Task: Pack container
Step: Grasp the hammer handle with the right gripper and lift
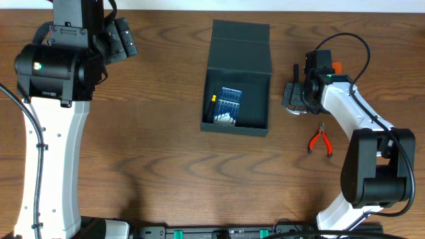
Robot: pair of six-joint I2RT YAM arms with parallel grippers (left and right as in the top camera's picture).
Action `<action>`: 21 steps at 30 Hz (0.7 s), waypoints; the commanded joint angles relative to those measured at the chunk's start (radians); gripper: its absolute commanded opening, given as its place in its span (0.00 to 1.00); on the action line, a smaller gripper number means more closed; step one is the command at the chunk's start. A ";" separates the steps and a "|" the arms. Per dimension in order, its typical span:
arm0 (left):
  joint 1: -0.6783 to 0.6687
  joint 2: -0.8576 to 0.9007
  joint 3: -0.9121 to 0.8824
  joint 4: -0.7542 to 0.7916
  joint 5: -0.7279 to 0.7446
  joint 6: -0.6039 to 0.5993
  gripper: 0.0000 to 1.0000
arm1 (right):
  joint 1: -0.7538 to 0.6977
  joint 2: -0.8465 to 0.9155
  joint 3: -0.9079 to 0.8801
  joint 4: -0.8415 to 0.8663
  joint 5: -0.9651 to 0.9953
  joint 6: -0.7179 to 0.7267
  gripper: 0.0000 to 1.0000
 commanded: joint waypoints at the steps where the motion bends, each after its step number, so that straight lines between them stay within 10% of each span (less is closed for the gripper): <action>1: 0.005 -0.005 0.006 -0.003 -0.012 -0.002 0.99 | 0.014 0.017 0.015 0.004 -0.003 0.020 0.99; 21: 0.005 -0.005 0.006 -0.003 -0.012 -0.002 0.99 | 0.063 0.153 0.015 -0.008 -0.003 0.020 0.99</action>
